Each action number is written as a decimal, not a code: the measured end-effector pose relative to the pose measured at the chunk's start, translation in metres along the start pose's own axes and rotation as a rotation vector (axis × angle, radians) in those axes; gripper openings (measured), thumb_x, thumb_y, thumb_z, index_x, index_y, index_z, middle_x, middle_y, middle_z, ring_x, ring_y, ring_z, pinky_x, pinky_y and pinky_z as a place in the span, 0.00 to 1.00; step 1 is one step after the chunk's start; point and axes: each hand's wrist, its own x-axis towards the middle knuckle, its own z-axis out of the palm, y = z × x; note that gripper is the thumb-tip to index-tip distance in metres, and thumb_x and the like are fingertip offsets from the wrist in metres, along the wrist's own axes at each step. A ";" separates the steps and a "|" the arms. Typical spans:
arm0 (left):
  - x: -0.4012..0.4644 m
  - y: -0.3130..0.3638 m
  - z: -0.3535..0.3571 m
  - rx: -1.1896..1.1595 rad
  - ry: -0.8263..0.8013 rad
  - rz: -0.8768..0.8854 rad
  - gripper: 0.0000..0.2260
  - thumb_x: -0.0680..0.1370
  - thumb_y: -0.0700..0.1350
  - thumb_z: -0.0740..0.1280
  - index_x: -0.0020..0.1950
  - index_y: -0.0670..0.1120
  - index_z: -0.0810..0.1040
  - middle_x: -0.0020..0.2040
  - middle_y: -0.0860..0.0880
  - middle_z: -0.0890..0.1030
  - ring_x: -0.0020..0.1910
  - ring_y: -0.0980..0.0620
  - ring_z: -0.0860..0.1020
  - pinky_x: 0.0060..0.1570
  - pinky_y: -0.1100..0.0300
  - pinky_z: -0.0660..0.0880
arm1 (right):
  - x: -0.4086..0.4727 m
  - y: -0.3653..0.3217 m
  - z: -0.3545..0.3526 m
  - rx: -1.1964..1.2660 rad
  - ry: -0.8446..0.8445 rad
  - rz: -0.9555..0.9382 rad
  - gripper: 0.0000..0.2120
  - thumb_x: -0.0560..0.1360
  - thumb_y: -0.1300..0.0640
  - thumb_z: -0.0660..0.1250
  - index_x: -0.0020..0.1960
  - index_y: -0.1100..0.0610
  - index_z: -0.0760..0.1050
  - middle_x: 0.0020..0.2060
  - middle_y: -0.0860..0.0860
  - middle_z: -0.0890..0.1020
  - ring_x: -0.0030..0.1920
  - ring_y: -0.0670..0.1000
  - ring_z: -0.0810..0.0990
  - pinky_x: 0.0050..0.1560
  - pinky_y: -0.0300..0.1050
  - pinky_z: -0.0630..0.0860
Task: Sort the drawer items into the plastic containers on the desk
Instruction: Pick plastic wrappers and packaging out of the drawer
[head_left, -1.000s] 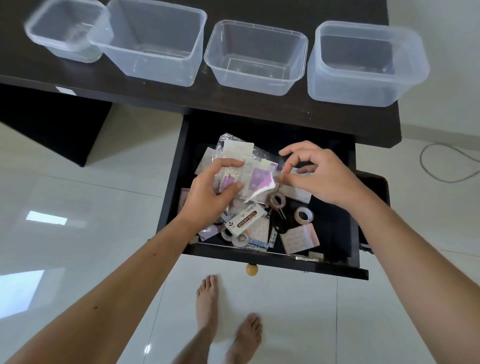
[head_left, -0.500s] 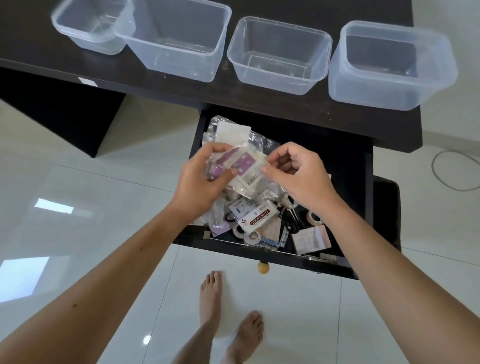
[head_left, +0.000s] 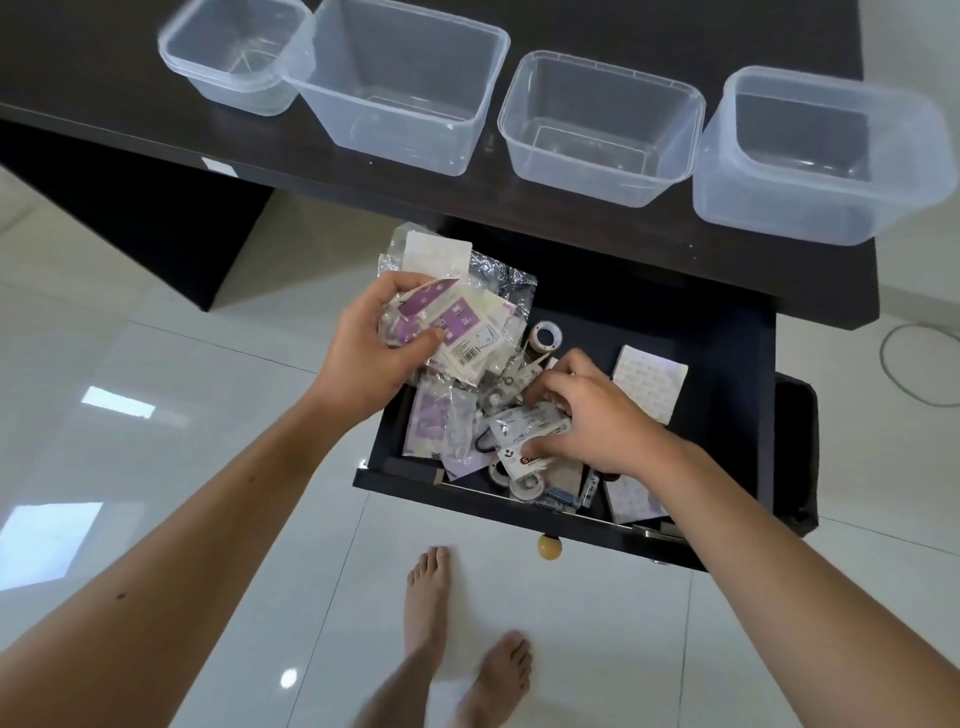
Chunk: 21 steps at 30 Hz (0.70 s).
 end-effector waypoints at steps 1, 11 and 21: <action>-0.001 0.001 0.000 -0.008 0.002 -0.005 0.16 0.79 0.31 0.72 0.64 0.43 0.77 0.51 0.55 0.86 0.53 0.51 0.87 0.47 0.49 0.87 | -0.001 0.000 -0.001 0.009 0.022 -0.014 0.21 0.68 0.45 0.84 0.56 0.45 0.80 0.54 0.42 0.67 0.49 0.41 0.73 0.54 0.42 0.73; -0.004 0.002 0.005 -0.025 -0.008 -0.060 0.16 0.79 0.34 0.73 0.65 0.44 0.76 0.55 0.51 0.85 0.54 0.49 0.87 0.48 0.41 0.86 | -0.004 0.004 -0.004 -0.095 -0.058 -0.056 0.36 0.70 0.44 0.82 0.75 0.49 0.74 0.64 0.42 0.72 0.67 0.47 0.74 0.69 0.49 0.74; -0.007 0.003 0.005 -0.041 -0.011 -0.078 0.15 0.80 0.36 0.73 0.65 0.45 0.76 0.55 0.52 0.85 0.53 0.51 0.87 0.44 0.47 0.87 | -0.023 0.008 -0.012 0.022 0.015 -0.064 0.12 0.72 0.52 0.82 0.49 0.44 0.80 0.52 0.39 0.75 0.48 0.37 0.76 0.49 0.40 0.72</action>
